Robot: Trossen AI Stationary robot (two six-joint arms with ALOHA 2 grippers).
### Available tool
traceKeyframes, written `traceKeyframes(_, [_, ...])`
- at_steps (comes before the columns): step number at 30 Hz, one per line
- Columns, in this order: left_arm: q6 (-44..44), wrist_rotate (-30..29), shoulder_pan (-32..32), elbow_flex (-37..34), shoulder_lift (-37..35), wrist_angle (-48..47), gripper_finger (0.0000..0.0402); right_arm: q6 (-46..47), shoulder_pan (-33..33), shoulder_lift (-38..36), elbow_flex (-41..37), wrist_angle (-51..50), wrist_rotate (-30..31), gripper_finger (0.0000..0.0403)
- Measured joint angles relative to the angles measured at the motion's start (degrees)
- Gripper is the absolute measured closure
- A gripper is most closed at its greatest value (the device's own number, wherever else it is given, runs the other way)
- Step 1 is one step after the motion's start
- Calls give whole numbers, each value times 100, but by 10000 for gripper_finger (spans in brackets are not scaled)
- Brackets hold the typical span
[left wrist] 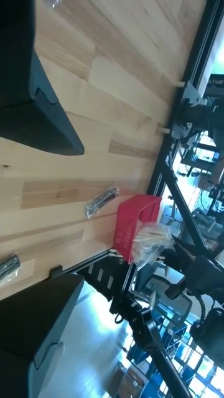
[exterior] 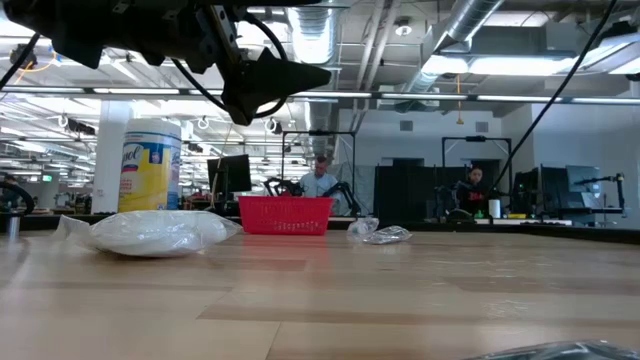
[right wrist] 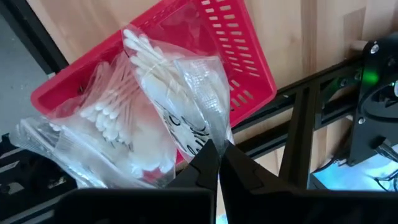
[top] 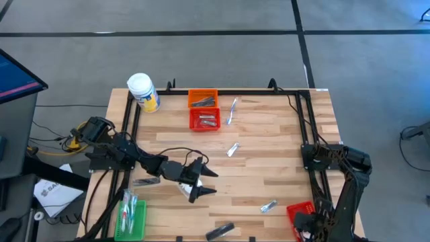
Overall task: Pick & Place Travel size toiletries
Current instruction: Put the cotton pack into the bottom red basket
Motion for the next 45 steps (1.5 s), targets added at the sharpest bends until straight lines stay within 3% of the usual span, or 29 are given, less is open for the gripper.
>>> traceKeyframes(14, [0, -4, 20, -2, 0, -4, 82, -437, -157, 0, -277, 0, 38, 403])
traceKeyframes(29, [-2, -16, 17, -4, 0, -46, 82, -557, -193, -643, -279, -2, 1209, 403])
traceKeyframes(40, [-2, -13, 17, -7, 0, -48, 82, -16, 44, -595, -664, 0, 500, 403])
traceKeyframes(45, [-2, -13, 17, -7, 0, -50, 82, 177, 198, -585, -828, 4, 446, 403])
